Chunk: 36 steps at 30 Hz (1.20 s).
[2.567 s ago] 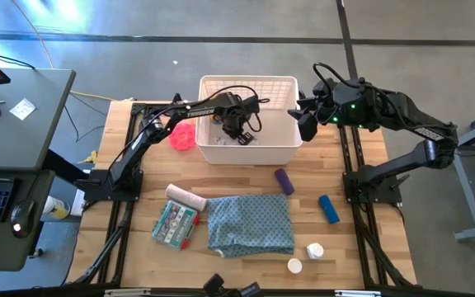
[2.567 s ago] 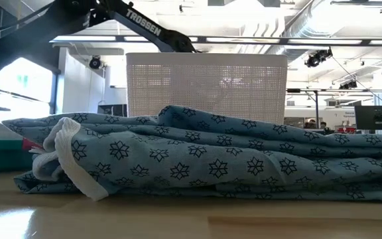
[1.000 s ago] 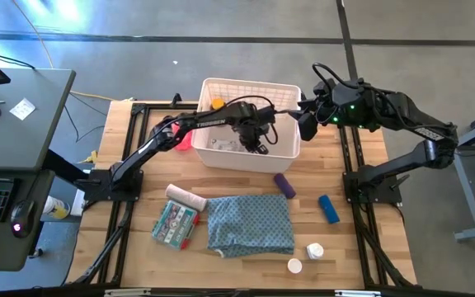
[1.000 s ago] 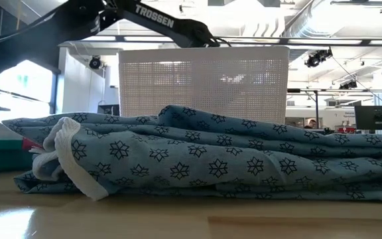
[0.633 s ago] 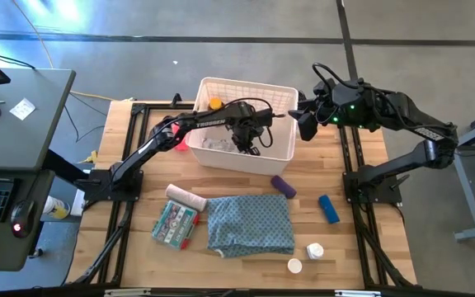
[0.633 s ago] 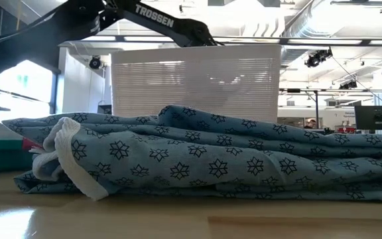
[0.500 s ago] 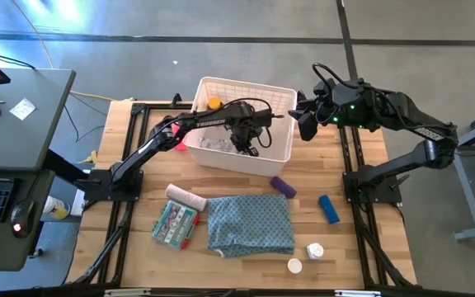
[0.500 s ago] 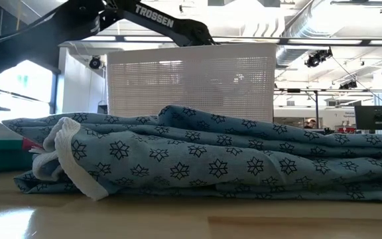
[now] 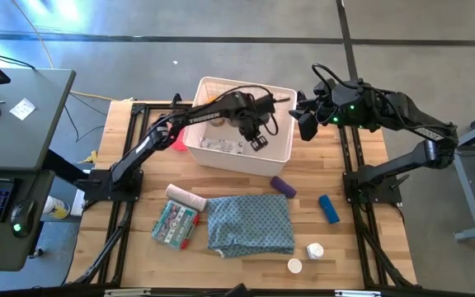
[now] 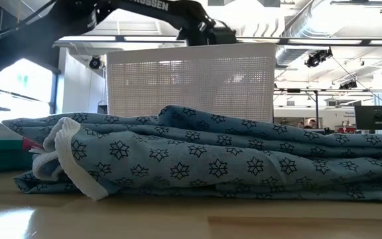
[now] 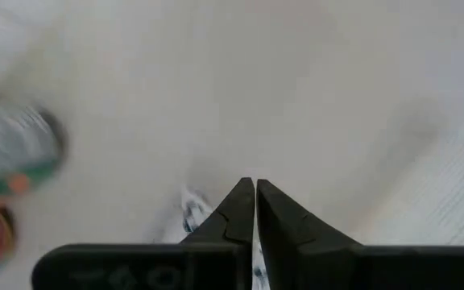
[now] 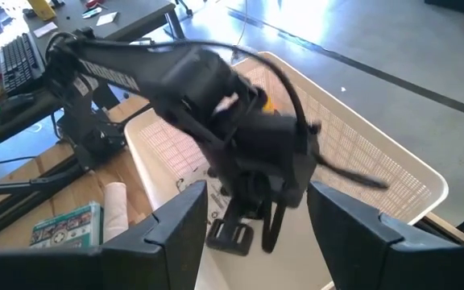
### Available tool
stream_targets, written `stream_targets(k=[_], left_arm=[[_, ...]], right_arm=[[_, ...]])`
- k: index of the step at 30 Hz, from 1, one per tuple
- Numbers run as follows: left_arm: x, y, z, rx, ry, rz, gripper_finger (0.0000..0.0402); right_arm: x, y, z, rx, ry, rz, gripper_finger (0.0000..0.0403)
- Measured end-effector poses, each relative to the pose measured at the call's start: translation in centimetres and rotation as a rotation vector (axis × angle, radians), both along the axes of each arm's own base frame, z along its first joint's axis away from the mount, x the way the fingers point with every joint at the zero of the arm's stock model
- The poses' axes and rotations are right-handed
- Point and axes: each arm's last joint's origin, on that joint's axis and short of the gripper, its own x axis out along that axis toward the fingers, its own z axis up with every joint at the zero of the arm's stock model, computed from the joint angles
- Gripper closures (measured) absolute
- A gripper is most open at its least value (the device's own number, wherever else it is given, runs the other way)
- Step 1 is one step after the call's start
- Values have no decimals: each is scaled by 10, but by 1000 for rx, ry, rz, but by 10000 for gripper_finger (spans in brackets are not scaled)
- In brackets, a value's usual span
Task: Pick & place medical supplies in basket/bin
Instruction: Adjust the white bin, then put the pink circular pill organizer into the white bin
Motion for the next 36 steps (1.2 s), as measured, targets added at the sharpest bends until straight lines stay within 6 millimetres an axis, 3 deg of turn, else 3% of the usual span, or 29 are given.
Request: stream_targets(k=[4, 9, 21, 28, 36], left_arm=[[-2, 20, 11, 85, -79, 10, 348], [-13, 59, 14, 152, -133, 93, 348], [-50, 130, 15, 152, -208, 410, 348], [-54, 141, 17, 155, -256, 472, 348], [-48, 134, 17, 119, -269, 437, 348]], right_arm=[[0, 0, 0, 3, -4, 1, 199], [0, 0, 0, 13, -9, 0, 199], [0, 0, 0, 42, -27, -19, 199], [0, -1, 0, 21, -23, -48, 199], [0, -1, 0, 4, -12, -39, 199]])
